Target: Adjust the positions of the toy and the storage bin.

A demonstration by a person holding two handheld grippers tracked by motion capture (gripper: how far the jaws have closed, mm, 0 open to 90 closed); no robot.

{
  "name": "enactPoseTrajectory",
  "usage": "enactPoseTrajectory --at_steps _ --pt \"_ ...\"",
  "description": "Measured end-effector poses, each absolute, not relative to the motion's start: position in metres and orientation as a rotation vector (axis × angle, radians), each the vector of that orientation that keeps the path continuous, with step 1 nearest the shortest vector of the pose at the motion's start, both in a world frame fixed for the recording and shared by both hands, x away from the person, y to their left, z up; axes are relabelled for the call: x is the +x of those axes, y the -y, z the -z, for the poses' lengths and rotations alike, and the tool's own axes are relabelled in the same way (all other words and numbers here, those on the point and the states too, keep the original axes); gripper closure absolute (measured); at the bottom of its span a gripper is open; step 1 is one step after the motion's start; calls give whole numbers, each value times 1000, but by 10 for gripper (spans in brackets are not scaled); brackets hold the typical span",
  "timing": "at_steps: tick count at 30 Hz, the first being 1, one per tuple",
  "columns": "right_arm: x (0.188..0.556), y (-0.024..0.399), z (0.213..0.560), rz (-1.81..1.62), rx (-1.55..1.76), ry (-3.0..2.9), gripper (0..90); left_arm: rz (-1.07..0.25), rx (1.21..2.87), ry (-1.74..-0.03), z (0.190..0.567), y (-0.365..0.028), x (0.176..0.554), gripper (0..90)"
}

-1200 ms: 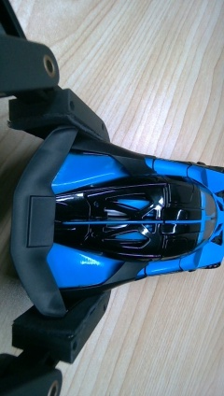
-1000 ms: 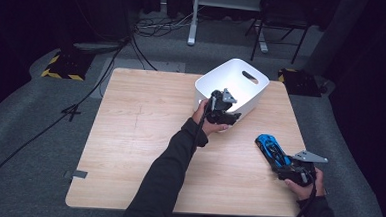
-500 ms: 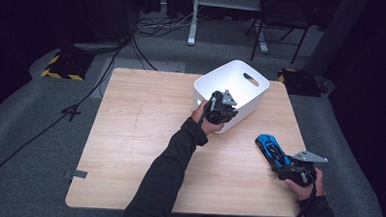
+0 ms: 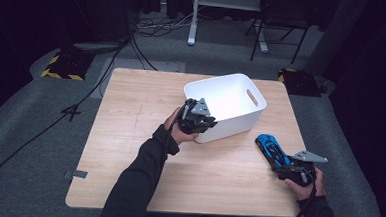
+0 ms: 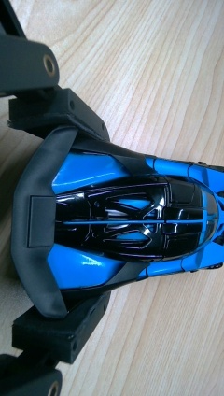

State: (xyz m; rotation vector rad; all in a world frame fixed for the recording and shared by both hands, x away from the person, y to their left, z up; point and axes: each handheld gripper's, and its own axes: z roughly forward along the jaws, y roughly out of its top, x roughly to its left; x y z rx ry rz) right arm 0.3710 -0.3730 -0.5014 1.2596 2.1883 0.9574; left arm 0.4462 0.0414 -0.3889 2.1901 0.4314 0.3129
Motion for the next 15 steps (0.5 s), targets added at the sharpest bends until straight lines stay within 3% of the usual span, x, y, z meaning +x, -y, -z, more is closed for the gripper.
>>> enactPoseTrajectory --at_steps 9,11,15 --pt "371 373 502 -962 1269 -2187 241 -317 2165 -445 383 -71 432 719" --pt "372 373 502 -964 1265 -2188 241 -314 2148 -475 380 -68 430 612" --pt "372 373 502 -965 1272 -2189 240 -341 2123 -474 370 -46 424 487"
